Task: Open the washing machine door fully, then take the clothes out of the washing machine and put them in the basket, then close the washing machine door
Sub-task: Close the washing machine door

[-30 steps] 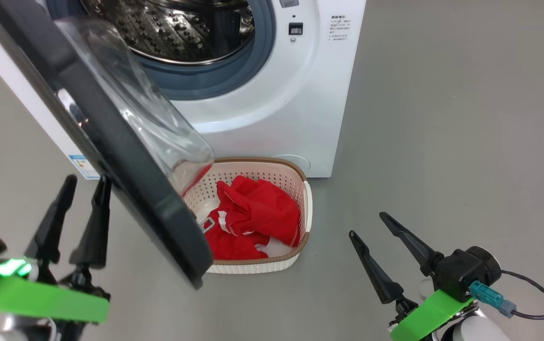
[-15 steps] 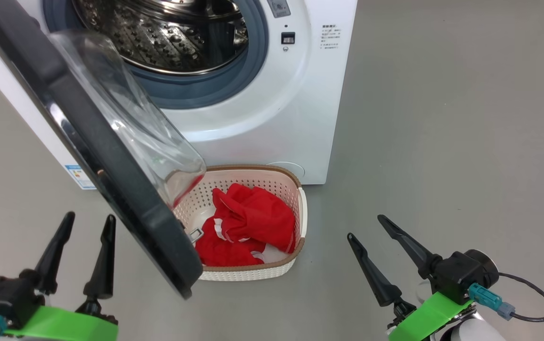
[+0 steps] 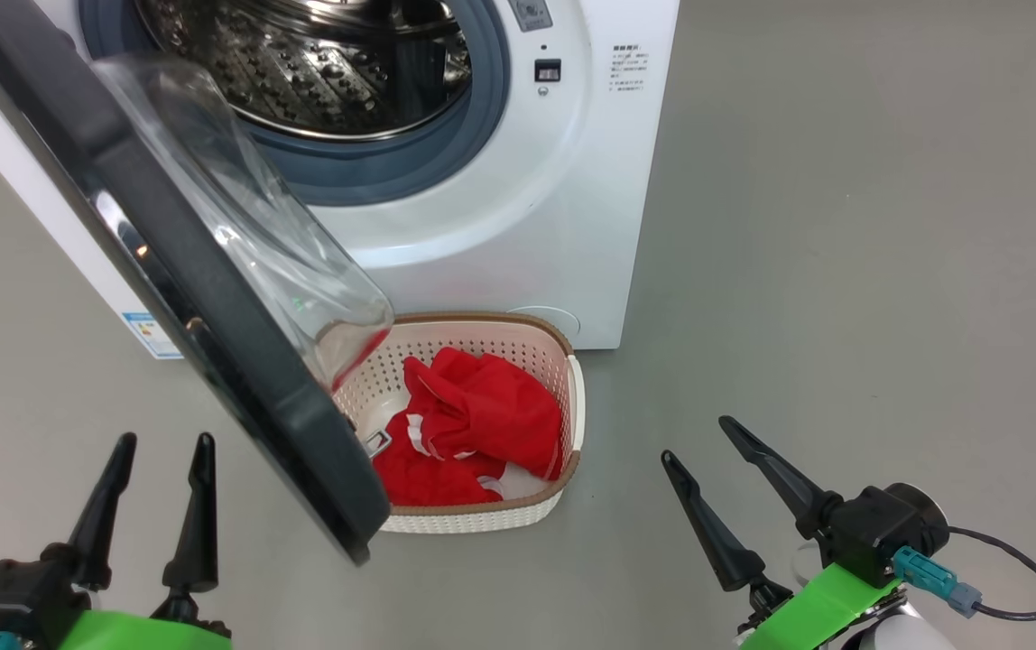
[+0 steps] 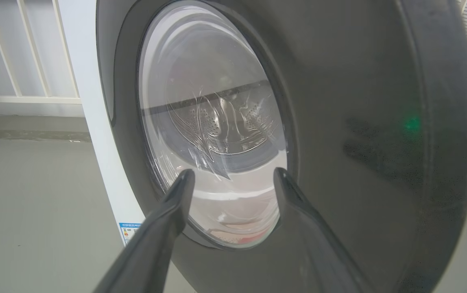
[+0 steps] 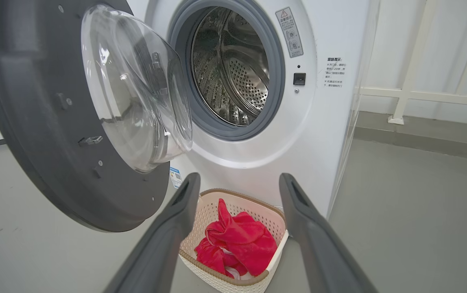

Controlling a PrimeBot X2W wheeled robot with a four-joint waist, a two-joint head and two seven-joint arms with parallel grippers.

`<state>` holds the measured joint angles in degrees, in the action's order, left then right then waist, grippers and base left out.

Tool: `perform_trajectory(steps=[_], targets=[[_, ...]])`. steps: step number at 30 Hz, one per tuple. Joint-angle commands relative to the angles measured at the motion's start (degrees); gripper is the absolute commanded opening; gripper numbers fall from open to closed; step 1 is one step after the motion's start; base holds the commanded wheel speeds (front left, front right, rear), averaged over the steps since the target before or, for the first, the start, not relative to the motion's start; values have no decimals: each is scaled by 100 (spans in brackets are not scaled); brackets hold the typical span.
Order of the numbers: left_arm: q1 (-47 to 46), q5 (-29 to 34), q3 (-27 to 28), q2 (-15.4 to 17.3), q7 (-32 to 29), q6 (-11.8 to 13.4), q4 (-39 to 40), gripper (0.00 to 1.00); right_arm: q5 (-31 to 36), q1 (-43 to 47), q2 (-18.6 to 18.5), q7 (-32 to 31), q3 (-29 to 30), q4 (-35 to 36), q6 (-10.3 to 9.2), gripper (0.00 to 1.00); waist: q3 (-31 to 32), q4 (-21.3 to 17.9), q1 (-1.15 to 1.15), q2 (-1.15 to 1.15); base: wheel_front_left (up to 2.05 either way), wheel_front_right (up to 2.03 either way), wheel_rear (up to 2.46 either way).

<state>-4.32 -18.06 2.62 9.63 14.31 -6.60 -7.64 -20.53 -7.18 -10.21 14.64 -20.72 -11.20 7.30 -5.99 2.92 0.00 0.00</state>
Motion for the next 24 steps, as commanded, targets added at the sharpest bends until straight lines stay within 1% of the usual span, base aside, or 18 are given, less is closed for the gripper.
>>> perform_trajectory(steps=[1, 11, 14, 24], targets=[[-16, 64, 244, 100, 68, -38, 130, 100, -5, -37, -10, 36, -81, 157, 19, 100, -16, 2, 0, 0, 0, 0, 0], [-28, 202, 350, -73, 68, -82, 80, 100, -17, -57, -35, 36, -92, 136, 19, 100, -47, 18, 0, 0, 0, 0, 0], [-40, 152, 362, -125, 68, -86, 51, 100, -21, -65, -48, 36, -92, 130, 19, 100, -46, 24, 0, 0, 0, 0, 0], [-110, 118, 214, -67, 69, -88, 13, 100, -26, -83, -60, 36, -114, 98, 19, 100, -133, 91, 0, 0, 0, 0, 0]])
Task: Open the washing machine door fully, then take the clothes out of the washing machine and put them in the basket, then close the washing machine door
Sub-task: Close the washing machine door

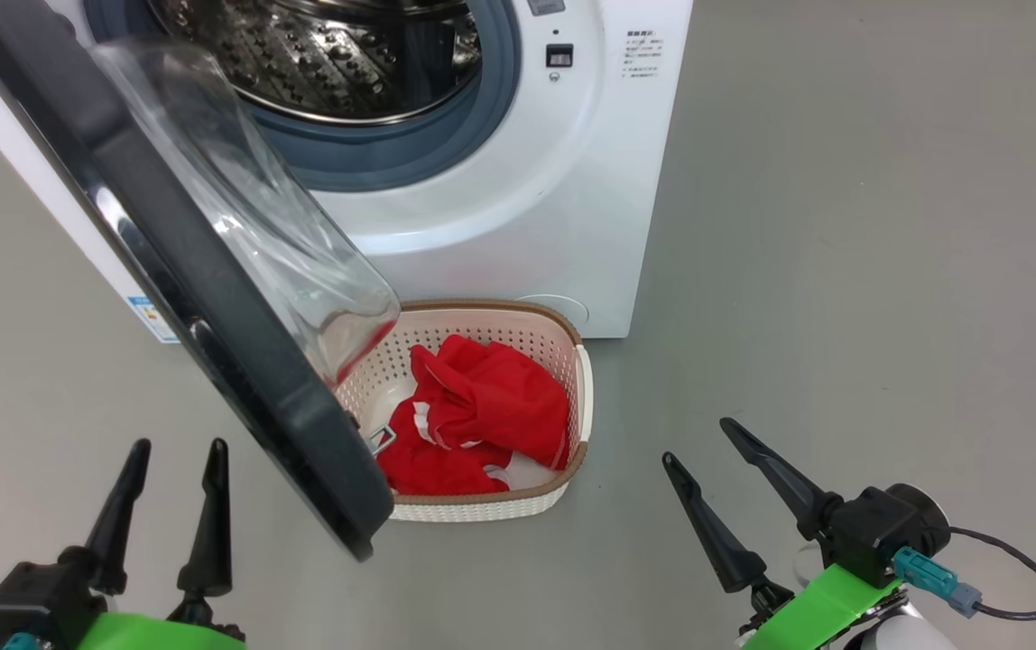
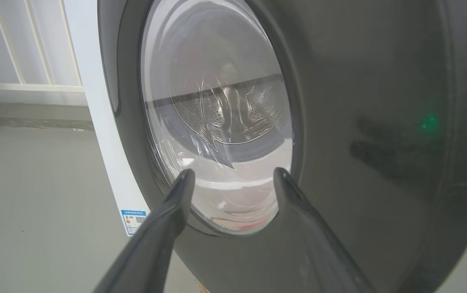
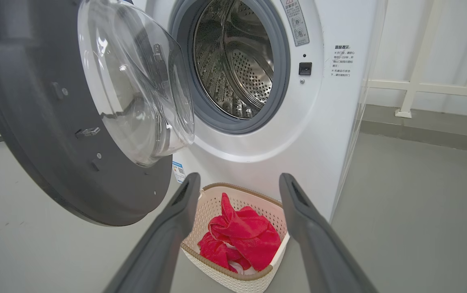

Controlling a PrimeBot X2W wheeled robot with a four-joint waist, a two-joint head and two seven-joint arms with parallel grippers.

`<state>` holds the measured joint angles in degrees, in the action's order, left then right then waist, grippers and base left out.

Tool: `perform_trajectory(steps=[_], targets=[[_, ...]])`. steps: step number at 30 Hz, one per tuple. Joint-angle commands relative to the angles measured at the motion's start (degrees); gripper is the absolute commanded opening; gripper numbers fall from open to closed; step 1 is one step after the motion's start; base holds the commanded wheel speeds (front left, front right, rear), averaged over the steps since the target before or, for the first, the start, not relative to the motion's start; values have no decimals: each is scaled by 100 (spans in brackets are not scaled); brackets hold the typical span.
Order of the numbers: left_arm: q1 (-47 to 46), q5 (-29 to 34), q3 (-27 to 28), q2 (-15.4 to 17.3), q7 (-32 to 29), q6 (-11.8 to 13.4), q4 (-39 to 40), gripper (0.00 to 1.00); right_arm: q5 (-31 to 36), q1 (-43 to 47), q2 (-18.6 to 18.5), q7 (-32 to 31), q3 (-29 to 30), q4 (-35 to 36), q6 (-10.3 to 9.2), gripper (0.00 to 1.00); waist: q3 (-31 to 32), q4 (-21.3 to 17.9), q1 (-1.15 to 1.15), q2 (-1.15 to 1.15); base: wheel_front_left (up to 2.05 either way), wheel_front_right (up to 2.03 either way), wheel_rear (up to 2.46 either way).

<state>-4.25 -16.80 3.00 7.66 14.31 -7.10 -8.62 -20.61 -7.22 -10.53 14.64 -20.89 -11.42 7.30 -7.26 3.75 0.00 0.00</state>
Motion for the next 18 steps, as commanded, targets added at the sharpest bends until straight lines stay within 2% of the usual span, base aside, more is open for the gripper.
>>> perform_trajectory(steps=[1, 2, 3, 4, 8, 11, 12, 15, 18], targets=[[-121, -6, 162, 142, 69, -37, 107, 100, -19, -82, -28, 36, -99, 106, 19, 100, -10, 16, 0, 0, 0, 0, 0], [-125, 7, 145, 164, 69, -38, 108, 100, -19, -85, -27, 36, -102, 96, 19, 100, -13, 22, 0, 0, 0, 0, 0], [-125, -27, 131, 166, 69, -38, 96, 43, -22, -88, -27, 36, -106, 88, 19, 100, -12, 26, 0, 0, 0, 0, 0], [-135, -100, 121, 158, 69, -38, 89, 0, -26, -90, -26, 36, -108, 82, 19, 100, -10, 33, 0, 0, 0, 0, 0], [-280, -993, 222, -4, 69, -38, 184, 0, -31, -85, -31, 36, -104, 68, 19, 100, 7, 62, 0, 0, 0, 0, 0], [-442, -2167, 234, -67, 49, -38, 316, 0, -39, -84, -43, 36, -105, 54, 19, 100, 33, 76, 0, 0, 0, 0, 0], [-442, -2167, 234, -67, 49, -38, 316, 0, -39, -84, -43, 36, -105, 54, 19, 100, 33, 76, 0, 0, 0, 0, 0], [-643, -4043, 320, -178, -474, -38, 566, 0, -47, -81, -43, 36, -111, 43, 19, 100, 60, 81, 0, 0, 0, 0, 0], [-806, -5728, 730, -250, -1230, 11, 716, 0, -59, -72, -33, 36, -131, 27, 19, 100, 87, 61, 0, 0, 0, 0, 0]])
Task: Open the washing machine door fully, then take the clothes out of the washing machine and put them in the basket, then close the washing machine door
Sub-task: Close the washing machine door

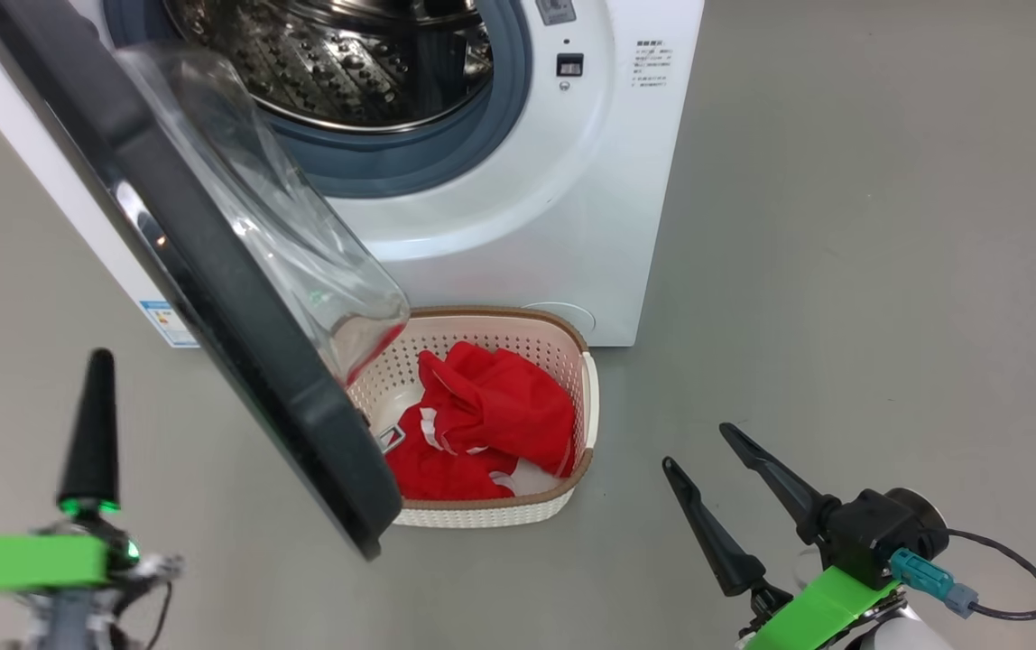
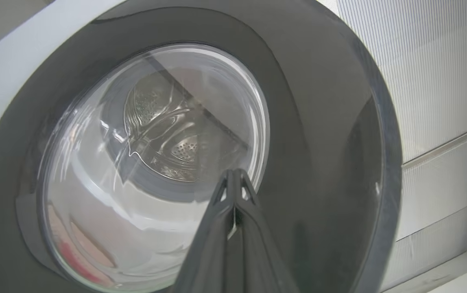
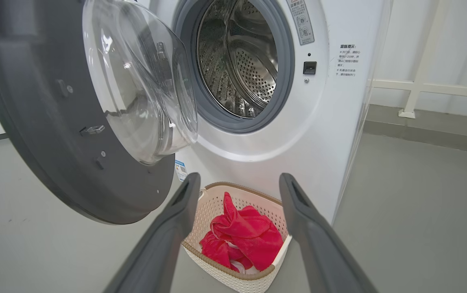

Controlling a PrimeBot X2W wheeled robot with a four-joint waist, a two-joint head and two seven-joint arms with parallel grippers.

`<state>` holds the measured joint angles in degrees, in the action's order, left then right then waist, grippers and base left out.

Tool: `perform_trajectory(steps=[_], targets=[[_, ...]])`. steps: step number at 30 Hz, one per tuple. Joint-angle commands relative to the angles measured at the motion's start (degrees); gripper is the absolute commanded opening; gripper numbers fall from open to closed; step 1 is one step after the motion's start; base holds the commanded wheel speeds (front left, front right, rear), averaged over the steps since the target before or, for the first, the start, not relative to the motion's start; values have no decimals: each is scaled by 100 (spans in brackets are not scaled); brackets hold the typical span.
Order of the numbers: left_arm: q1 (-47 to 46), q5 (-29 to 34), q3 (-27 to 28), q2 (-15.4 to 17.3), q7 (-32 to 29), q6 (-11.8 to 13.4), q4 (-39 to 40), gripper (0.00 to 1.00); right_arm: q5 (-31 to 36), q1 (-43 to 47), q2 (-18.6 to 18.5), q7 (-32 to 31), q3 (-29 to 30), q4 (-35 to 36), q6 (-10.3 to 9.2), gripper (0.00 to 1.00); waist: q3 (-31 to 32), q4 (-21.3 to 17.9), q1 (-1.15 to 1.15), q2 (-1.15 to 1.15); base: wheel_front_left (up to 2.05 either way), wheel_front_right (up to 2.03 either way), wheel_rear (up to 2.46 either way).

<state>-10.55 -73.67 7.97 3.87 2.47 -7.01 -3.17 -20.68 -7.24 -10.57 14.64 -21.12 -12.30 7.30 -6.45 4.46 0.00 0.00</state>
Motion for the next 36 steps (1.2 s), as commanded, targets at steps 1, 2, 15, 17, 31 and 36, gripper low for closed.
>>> perform_trajectory(steps=[1, 2, 15, 17, 31, 36], targets=[[-233, -466, 334, 129, -317, 100, 214, 0, -54, -66, -25, 36, -114, 110, 19, 100, 11, -21, 0, 0, 0, 0, 0], [-295, -834, 431, 135, -549, 215, 274, 0, -59, -62, -23, 36, -118, 106, 19, 100, 11, -33, 0, 0, 0, 0, 0], [-636, -2614, 838, 447, -1917, 1586, 1229, 0, -340, -93, 55, 36, -108, 115, 19, 100, -56, -357, 0, 0, 0, 0, 0], [-662, -2664, 854, 417, -1916, 1631, 1261, 0, -378, -93, 52, 36, -111, 112, 19, 100, -82, -432, 0, 0, 0, 0, 0], [-911, -2610, 654, 286, -1889, 1608, 1472, 0, -347, -171, 79, 36, -127, 134, 19, 100, -361, -1072, 0, 0, 0, 0, 0], [-1198, -2595, 656, 226, -1728, 1672, 1323, 0, -424, -205, 131, 36, -86, 156, 19, 100, -457, -1271, 0, 0, 0, 0, 0]])
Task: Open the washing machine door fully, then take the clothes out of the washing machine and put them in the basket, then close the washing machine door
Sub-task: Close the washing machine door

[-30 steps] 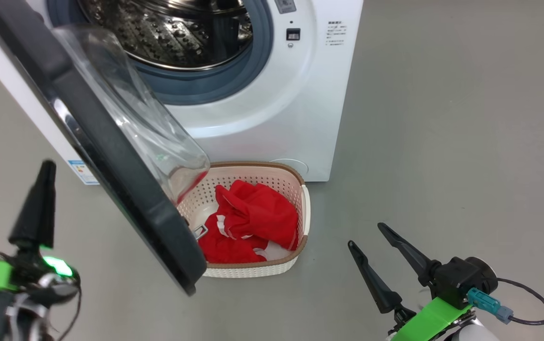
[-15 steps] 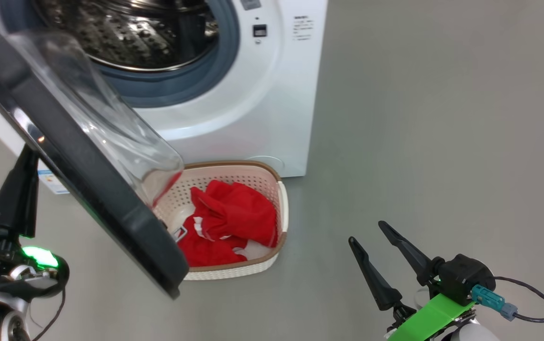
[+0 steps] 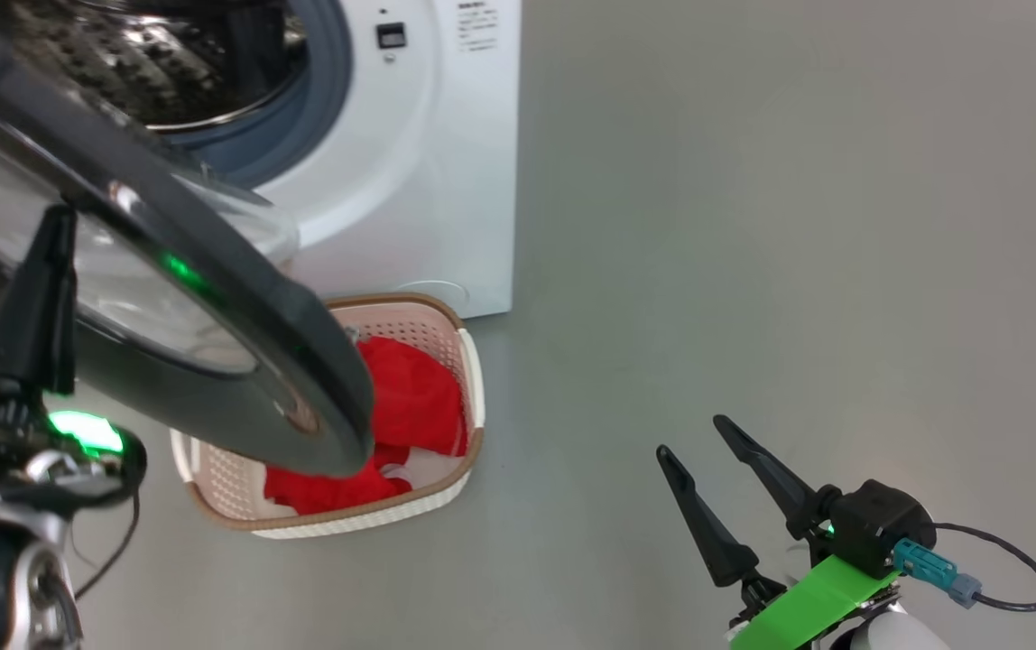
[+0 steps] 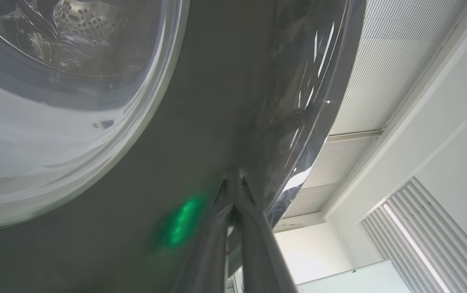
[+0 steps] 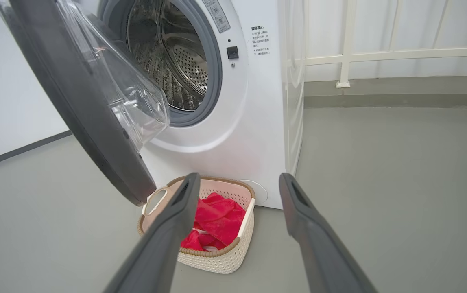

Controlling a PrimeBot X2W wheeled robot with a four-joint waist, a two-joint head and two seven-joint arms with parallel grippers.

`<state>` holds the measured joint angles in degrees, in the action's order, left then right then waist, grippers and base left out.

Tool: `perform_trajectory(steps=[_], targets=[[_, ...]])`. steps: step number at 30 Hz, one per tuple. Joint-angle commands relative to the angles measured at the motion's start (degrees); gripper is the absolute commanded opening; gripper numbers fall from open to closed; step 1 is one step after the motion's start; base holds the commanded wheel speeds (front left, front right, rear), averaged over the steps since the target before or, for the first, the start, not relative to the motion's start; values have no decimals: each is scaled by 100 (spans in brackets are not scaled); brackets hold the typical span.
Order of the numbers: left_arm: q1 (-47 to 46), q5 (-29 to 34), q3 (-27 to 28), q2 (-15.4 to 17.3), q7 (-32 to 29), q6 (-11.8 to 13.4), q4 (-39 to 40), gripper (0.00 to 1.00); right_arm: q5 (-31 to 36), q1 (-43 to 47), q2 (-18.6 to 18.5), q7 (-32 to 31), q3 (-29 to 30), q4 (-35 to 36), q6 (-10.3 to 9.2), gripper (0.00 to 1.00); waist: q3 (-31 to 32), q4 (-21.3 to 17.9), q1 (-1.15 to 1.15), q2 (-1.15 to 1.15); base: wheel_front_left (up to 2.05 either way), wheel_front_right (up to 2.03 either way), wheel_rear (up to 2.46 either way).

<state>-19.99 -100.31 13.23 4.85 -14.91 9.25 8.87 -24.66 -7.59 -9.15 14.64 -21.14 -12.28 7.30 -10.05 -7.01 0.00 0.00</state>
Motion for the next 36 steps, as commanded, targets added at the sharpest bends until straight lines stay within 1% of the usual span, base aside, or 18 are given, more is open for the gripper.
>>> perform_trajectory(steps=[1, 6, 13, 15, 24, 30, 36], targets=[[-328, 80, 125, 124, 38, 61, 88, 0, -32, -181, -15, 36, -79, 166, 19, 100, -126, -161, 0, 0, 0, 0, 0], [-680, 128, 111, 132, 140, 127, -60, 0, -33, -231, -31, 36, -39, 204, 19, 100, -288, -277, 0, 0, 0, 0, 0], [-1506, 223, 102, 242, 302, 216, -461, 0, -5, -355, 16, 36, -31, 255, 19, 100, -647, -389, 0, 0, 0, 0, 0], [-1880, 279, 84, 299, 364, 214, -701, 0, 35, -434, 29, 36, -54, 264, 19, 100, -798, -421, 0, 0, 0, 0, 0], [-2804, 391, -42, 388, 442, 228, -1278, 0, 84, -652, 43, 36, -57, 293, 19, 100, -1218, -502, 0, 0, 0, 0, 0], [-3263, 429, -95, 419, 461, 180, -1572, 0, 117, -695, 59, 36, 16, 306, 19, 100, -1382, -538, 0, 0, 0, 0, 0], [-3505, 442, -68, 468, 466, 46, -1775, 0, 123, -731, 87, 36, 30, 293, 19, 100, -1449, -573, 0, 0, 0, 0, 0]])
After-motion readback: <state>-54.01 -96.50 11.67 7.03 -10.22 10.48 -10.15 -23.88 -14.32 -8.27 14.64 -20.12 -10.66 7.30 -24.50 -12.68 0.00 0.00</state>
